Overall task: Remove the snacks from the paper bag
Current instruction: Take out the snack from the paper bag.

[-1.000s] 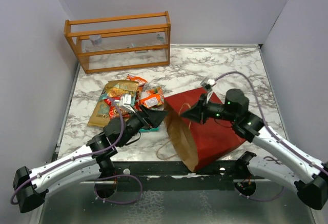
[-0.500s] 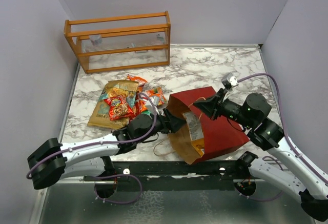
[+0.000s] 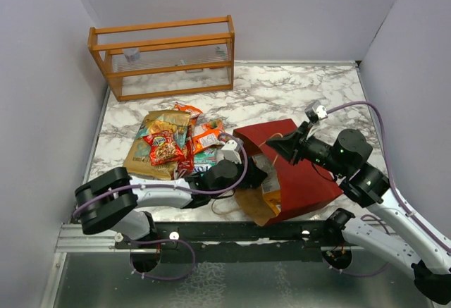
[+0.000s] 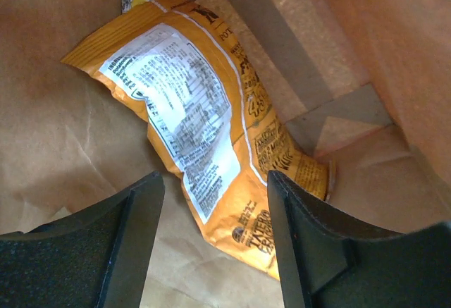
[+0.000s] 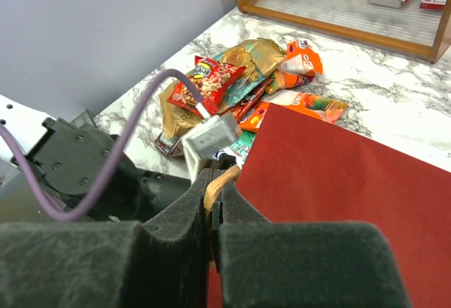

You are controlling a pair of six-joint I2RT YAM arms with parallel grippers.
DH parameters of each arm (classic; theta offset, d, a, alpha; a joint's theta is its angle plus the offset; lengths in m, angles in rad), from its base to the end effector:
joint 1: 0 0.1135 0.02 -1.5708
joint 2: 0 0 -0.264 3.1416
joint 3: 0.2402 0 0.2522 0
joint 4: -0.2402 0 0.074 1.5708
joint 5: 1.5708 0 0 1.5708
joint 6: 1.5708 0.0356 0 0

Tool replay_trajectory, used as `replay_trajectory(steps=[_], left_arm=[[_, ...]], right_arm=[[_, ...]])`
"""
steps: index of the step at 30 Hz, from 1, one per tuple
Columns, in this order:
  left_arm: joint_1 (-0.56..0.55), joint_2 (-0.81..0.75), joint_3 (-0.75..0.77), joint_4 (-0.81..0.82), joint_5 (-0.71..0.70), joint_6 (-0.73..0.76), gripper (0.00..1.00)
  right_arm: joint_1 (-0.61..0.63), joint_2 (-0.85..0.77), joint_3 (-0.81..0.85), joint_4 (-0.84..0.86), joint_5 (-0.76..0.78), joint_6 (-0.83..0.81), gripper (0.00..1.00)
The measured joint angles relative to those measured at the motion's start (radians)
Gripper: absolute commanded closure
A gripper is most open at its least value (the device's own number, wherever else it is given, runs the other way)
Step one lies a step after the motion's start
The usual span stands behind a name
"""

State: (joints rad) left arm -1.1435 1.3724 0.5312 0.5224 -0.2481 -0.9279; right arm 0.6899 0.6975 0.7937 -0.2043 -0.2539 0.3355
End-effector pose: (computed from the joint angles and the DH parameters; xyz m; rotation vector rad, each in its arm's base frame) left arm 0.1236 -0.2503 0.1957 0.0369 2.0588 -1.1451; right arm 0.1205 0.1110 0.3546 -0.5091 1.6985 0.9714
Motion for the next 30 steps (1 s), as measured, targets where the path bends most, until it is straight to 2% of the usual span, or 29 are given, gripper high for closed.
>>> replay_trajectory(steps=[4,16,22,25,30], left_arm=[[-0.002,0.099,0.050,0.011,-0.013,0.023,0.33],[-0.002,0.305,0.116,0.087,0.003,0.025,0.35],[-0.002,0.356,0.177,0.096,0.041,0.031,0.74],[-0.002,0.343,0.195,0.080,0.055,0.044,0.98],[-0.002,0.208,0.206,-0.009,0.068,0.079,1.00]], right_arm=[[0.000,-0.002,0.000,0.001,0.005,0.000,0.98],[0.000,-0.044,0.000,-0.008,0.034,-0.002,0.98],[0.000,-0.049,0.003,-0.024,0.040,-0.005,0.98],[0.000,-0.058,0.004,-0.035,0.053,-0.012,0.98],[0.000,-0.087,0.004,-0.071,0.128,-0.019,0.98]])
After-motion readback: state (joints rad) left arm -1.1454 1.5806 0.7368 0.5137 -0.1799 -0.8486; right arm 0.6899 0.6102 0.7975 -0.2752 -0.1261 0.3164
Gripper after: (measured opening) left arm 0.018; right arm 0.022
